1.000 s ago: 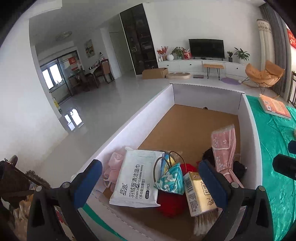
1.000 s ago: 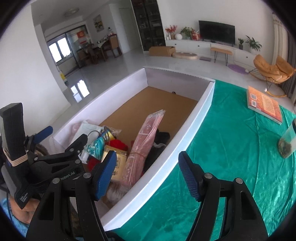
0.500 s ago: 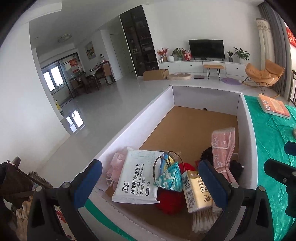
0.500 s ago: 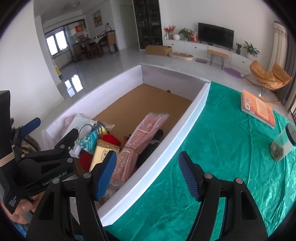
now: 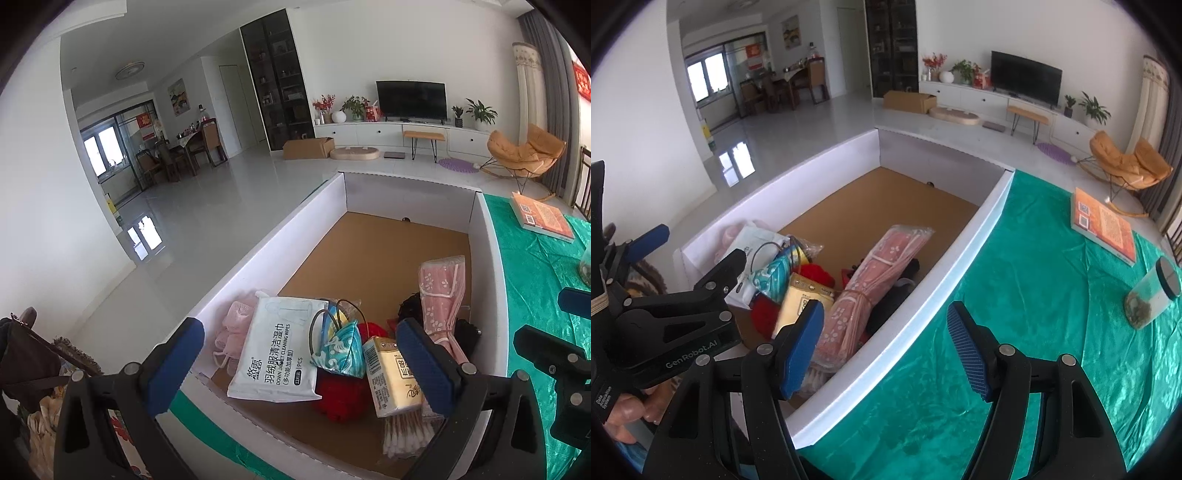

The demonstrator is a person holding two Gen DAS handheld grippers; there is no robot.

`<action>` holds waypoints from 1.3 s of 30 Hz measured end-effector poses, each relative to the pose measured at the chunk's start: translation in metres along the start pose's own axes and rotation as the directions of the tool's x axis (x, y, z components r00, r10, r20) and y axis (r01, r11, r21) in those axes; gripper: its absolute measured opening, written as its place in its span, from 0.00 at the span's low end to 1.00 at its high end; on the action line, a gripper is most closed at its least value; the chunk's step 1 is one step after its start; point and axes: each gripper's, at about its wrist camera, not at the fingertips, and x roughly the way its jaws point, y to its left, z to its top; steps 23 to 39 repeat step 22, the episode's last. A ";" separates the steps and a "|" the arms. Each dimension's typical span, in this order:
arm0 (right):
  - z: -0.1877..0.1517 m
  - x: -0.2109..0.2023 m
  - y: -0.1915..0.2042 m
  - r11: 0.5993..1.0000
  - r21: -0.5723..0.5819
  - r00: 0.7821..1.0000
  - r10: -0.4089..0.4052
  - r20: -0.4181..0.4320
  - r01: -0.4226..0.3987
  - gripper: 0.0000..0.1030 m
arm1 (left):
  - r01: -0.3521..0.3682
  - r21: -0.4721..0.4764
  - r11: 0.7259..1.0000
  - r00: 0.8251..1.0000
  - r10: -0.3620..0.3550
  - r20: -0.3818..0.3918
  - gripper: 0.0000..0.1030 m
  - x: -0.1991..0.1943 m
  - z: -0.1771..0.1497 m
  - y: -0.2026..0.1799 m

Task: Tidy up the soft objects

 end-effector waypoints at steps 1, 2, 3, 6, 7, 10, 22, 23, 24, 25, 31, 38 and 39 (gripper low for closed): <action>0.000 0.000 0.001 1.000 -0.002 1.000 0.002 -0.001 -0.002 0.70 | 0.000 -0.002 1.000 1.000 0.000 0.000 1.00 0.000 0.000 0.001; 0.000 0.000 0.002 1.000 -0.003 1.000 0.004 -0.002 -0.004 0.70 | 0.000 -0.005 1.000 1.000 0.000 0.000 1.00 -0.001 0.000 0.002; 0.000 0.000 0.002 1.000 -0.003 1.000 0.006 -0.003 -0.006 0.70 | 0.002 -0.009 1.000 1.000 -0.002 -0.001 1.00 -0.002 0.001 0.003; 0.003 0.001 0.005 1.000 -0.004 1.000 0.012 -0.009 -0.012 0.70 | 0.019 -0.016 1.000 1.000 -0.019 -0.008 1.00 -0.006 0.002 0.003; 0.004 0.000 0.005 1.000 -0.005 1.000 0.017 -0.011 -0.017 0.70 | 0.026 -0.017 1.000 1.000 -0.026 -0.010 1.00 -0.008 0.003 0.003; 0.010 -0.003 0.010 1.000 -0.019 1.000 0.019 -0.024 -0.020 0.70 | 0.044 -0.015 0.999 0.999 -0.044 -0.013 1.00 -0.014 0.005 0.003; 0.015 -0.010 0.019 0.999 -0.048 1.000 0.007 -0.018 -0.007 0.71 | 0.079 -0.076 0.994 0.996 -0.082 -0.034 1.00 -0.017 0.005 0.019; 0.015 -0.010 0.019 0.999 -0.048 1.000 0.007 -0.018 -0.007 0.71 | 0.079 -0.076 0.994 0.996 -0.082 -0.034 1.00 -0.017 0.005 0.019; 0.015 -0.010 0.019 0.999 -0.048 1.000 0.007 -0.018 -0.007 0.71 | 0.079 -0.076 0.994 0.996 -0.082 -0.034 1.00 -0.017 0.005 0.019; 0.015 -0.010 0.019 0.999 -0.048 1.000 0.007 -0.018 -0.007 0.71 | 0.079 -0.076 0.994 0.996 -0.082 -0.034 1.00 -0.017 0.005 0.019; 0.015 -0.010 0.019 0.999 -0.048 1.000 0.007 -0.018 -0.007 0.71 | 0.079 -0.076 0.994 0.996 -0.082 -0.034 1.00 -0.017 0.005 0.019; 0.015 -0.010 0.019 0.999 -0.048 1.000 0.007 -0.018 -0.007 0.71 | 0.079 -0.076 0.994 0.996 -0.082 -0.034 1.00 -0.017 0.005 0.019; 0.015 -0.010 0.019 0.999 -0.048 1.000 0.007 -0.018 -0.007 0.71 | 0.079 -0.076 0.994 0.996 -0.082 -0.034 1.00 -0.017 0.005 0.019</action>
